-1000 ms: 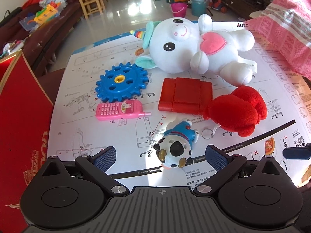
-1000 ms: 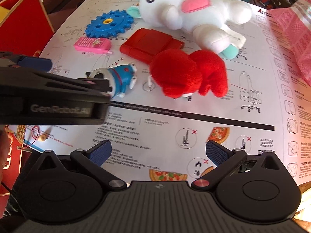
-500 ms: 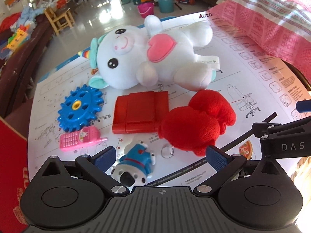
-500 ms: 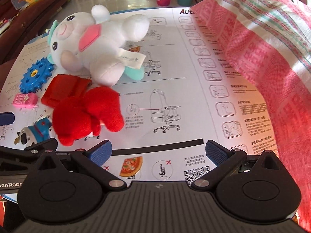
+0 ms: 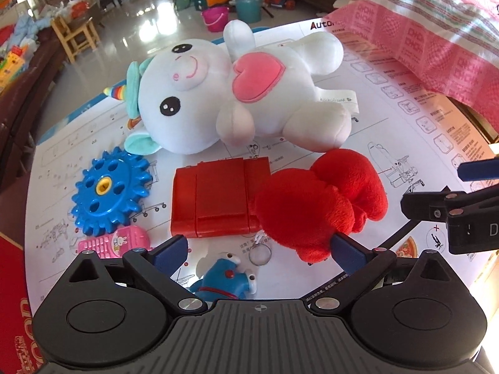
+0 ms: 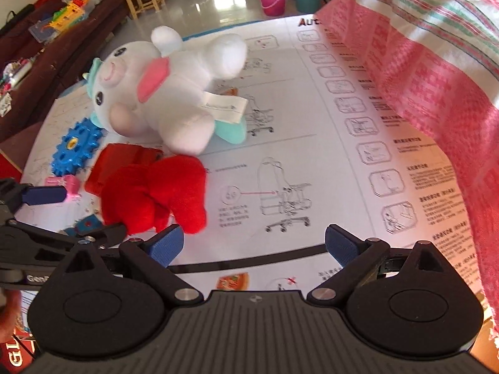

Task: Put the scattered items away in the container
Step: 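Move both grippers toward the red plush boxing glove, then close the right gripper on the red plush glove while the left gripper also grips it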

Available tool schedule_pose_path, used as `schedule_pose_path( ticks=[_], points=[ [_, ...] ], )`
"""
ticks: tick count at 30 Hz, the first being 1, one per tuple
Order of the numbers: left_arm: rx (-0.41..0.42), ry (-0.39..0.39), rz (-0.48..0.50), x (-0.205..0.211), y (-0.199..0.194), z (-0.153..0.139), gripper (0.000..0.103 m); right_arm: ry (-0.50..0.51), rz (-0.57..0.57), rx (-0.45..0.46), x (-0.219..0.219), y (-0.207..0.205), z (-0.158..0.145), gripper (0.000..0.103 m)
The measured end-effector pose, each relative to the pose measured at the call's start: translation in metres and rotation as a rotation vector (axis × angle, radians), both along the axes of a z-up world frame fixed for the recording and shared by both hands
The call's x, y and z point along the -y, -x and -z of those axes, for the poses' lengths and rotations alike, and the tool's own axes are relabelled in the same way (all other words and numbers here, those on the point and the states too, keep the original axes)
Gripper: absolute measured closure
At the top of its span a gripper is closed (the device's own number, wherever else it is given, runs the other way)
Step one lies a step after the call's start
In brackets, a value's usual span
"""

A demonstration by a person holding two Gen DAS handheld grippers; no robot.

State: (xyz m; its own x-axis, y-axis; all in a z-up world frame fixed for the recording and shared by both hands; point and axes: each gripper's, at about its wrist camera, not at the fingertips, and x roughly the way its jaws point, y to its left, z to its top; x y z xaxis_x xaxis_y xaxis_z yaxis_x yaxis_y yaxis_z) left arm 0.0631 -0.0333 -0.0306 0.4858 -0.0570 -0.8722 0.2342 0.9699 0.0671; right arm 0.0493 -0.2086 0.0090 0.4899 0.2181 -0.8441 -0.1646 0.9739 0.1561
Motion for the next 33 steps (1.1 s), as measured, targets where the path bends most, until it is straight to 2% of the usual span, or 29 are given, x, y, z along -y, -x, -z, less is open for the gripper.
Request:
schedule_pose_path(
  ticks=[1,4,6,7,10,11,12,13,14,15,16,17,18,20,22,23,24,26,29,32,33],
  points=[
    [-0.001,-0.002,0.002,0.000,0.000,0.000,0.001,-0.002,-0.013,0.006,-0.005,-0.003,-0.001,0.008],
    [0.004,-0.014,0.021,0.005,0.001,0.001,0.001,-0.003,-0.054,0.006,-0.015,-0.016,0.005,0.019],
    [0.006,-0.029,0.039,0.010,0.002,0.003,0.001,-0.014,-0.055,-0.036,-0.015,-0.026,0.017,0.032],
    [0.004,-0.035,0.048,0.013,0.001,0.004,0.001,-0.045,-0.051,-0.060,-0.014,-0.028,0.024,0.036],
    [0.004,-0.057,0.084,0.024,-0.001,0.007,0.001,-0.136,-0.052,-0.127,-0.013,-0.032,0.039,0.063],
    [0.007,-0.067,0.098,0.028,-0.001,0.009,0.001,-0.160,-0.052,-0.145,-0.013,-0.032,0.043,0.076],
    [0.014,-0.078,0.109,0.032,-0.002,0.010,0.002,-0.171,-0.049,-0.153,-0.014,-0.030,0.044,0.081],
    [0.019,-0.086,0.117,0.034,-0.003,0.012,0.008,-0.166,-0.051,-0.141,-0.015,-0.027,0.043,0.081],
    [0.014,-0.084,0.125,0.035,-0.004,0.013,0.022,-0.164,-0.054,-0.136,-0.015,-0.025,0.042,0.081],
    [-0.001,-0.066,0.129,0.034,-0.005,0.014,0.030,-0.168,-0.055,-0.139,-0.014,-0.024,0.040,0.082],
    [-0.019,-0.044,0.126,0.032,-0.005,0.015,0.049,-0.177,-0.054,-0.142,-0.013,-0.022,0.039,0.083],
    [-0.037,-0.021,0.121,0.029,-0.006,0.017,0.062,-0.184,-0.054,-0.144,-0.012,-0.020,0.039,0.084],
    [-0.049,-0.005,0.114,0.026,-0.005,0.018,0.064,-0.193,-0.054,-0.145,-0.010,-0.018,0.038,0.085],
    [-0.053,0.022,0.101,0.019,-0.003,0.018,0.078,-0.195,-0.058,-0.156,-0.008,-0.013,0.038,0.086],
    [-0.067,0.052,0.098,0.014,0.000,0.017,0.083,-0.195,-0.058,-0.166,-0.008,-0.009,0.039,0.086],
    [-0.069,0.066,0.093,0.011,0.001,0.016,0.082,-0.200,-0.056,-0.170,-0.007,-0.007,0.039,0.086],
    [-0.070,0.073,0.087,0.009,0.002,0.014,0.075,-0.204,-0.053,-0.171,-0.006,-0.005,0.038,0.086],
    [-0.058,0.071,0.070,0.006,0.003,0.010,0.048,-0.198,-0.053,-0.169,-0.005,-0.003,0.039,0.086],
    [-0.033,0.090,0.082,0.005,0.007,-0.002,0.024,-0.193,-0.040,-0.167,-0.001,-0.001,0.039,0.086],
    [-0.012,0.122,0.091,0.010,0.008,-0.015,0.010,-0.198,-0.027,-0.173,0.004,0.000,0.042,0.086],
    [-0.014,0.135,0.087,0.011,0.005,-0.017,0.010,-0.204,-0.025,-0.176,0.005,0.001,0.043,0.086]
  ],
)
